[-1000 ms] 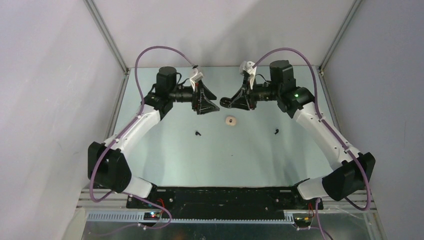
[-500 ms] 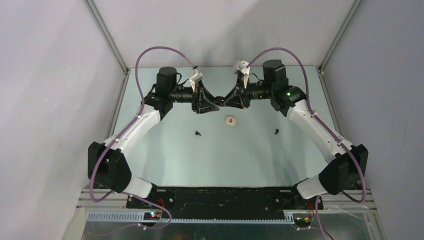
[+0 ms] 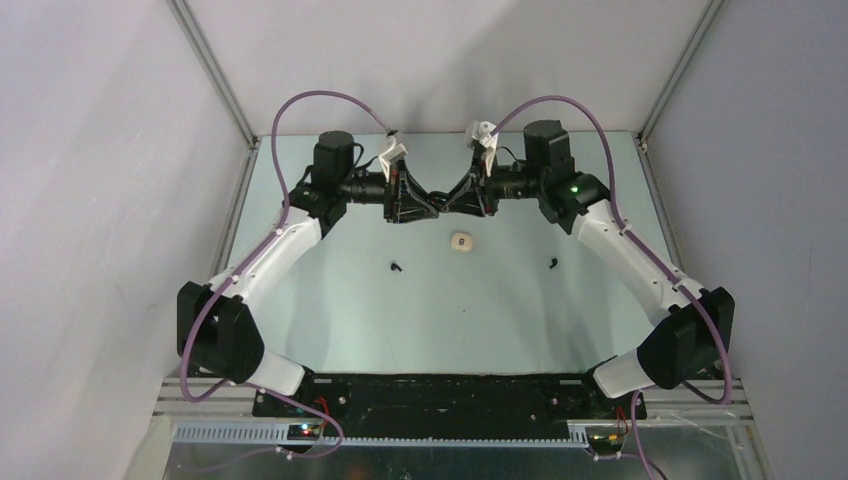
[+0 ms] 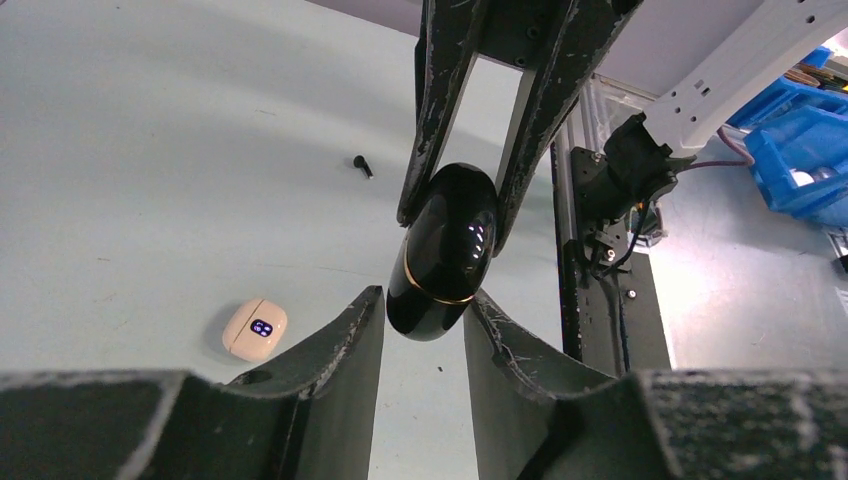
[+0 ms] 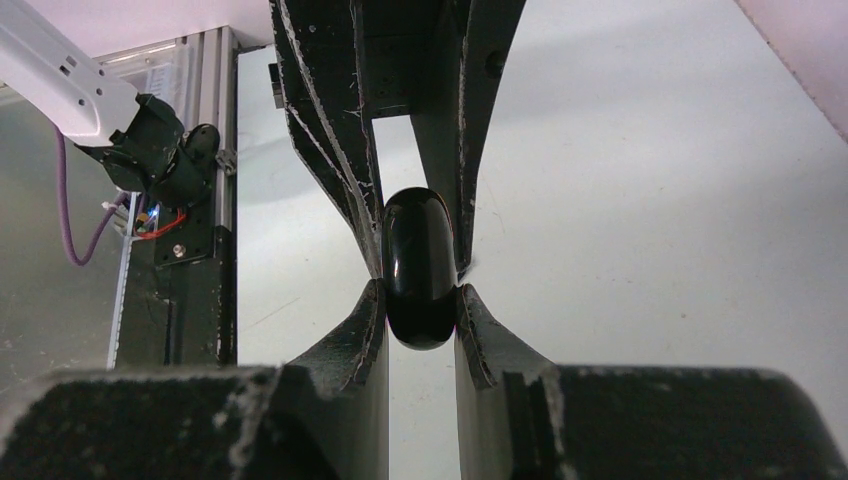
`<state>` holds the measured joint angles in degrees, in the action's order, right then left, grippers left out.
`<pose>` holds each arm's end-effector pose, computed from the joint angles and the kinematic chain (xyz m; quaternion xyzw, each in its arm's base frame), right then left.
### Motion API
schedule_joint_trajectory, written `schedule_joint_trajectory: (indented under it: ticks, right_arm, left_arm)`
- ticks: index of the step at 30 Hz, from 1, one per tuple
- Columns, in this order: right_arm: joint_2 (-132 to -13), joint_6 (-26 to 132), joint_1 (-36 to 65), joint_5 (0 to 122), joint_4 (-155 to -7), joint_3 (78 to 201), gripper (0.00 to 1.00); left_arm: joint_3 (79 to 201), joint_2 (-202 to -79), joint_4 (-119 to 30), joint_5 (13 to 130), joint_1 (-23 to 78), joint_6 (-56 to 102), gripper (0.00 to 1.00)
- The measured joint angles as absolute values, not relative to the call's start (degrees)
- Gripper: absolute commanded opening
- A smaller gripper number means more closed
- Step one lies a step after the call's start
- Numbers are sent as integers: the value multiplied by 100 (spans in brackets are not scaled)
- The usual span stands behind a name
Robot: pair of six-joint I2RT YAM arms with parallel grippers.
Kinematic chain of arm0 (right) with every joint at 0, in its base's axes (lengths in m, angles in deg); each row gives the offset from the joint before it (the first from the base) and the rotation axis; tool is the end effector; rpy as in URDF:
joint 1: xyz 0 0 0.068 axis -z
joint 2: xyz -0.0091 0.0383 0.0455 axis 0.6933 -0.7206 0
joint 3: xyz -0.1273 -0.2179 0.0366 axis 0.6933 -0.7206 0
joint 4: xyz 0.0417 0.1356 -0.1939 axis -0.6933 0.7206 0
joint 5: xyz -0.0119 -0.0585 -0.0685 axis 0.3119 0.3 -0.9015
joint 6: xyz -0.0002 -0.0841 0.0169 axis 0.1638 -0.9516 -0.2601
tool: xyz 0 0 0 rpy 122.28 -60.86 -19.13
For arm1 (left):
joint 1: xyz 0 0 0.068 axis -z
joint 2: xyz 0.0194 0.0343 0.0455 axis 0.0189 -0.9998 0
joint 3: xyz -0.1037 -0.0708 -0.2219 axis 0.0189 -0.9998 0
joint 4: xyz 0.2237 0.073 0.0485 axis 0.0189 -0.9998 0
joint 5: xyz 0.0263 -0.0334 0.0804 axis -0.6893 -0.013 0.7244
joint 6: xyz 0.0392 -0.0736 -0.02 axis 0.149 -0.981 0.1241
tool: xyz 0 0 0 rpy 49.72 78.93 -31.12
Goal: Insert the wireless bluetooth earbuds into the charging case
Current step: Open the charging case.
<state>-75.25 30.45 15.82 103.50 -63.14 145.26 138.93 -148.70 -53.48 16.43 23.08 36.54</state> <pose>0.2656 0.2077 0.3637 -0.5020 0.6026 0.4044 0.4705 0.2773 -0.1848 0.3309 0.4395 0.6186 -0.5073 0.4084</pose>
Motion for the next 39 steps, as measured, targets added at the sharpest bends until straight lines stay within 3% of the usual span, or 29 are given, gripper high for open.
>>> schedule_joint_trajectory:
  ticks: [3,8,10,14,16,35,39]
  right_arm:
    - [-7529,3087,1564,10326,-6342,14499,0]
    - [-7555,3129,1549,10278,-6388,14482,1]
    - [-7555,3142,1545,10254,-6390,14482,13]
    - [-7555,3153,1523,10180,-6384,14482,41]
    - [-7555,3153,1505,10112,-6384,14478,45]
    - [-7575,3303,1619,9850,-6510,14473,48]
    - [-7630,3478,1698,9992,-6552,14508,39]
  left_arm:
    - [13893,-14870,-5348,1638,2310,3654,38]
    - [13893,-14874,-5359,1632,2308,3660,24]
    - [13893,-14876,-5357,1627,2308,3669,12]
    - [13893,-14894,-5357,1630,2306,3671,4]
    - [13893,-14905,-5357,1636,2306,3682,1]
    - [13895,-14905,-5302,1693,2317,3815,0]
    - [13924,-14909,-5293,1715,2317,3818,0]
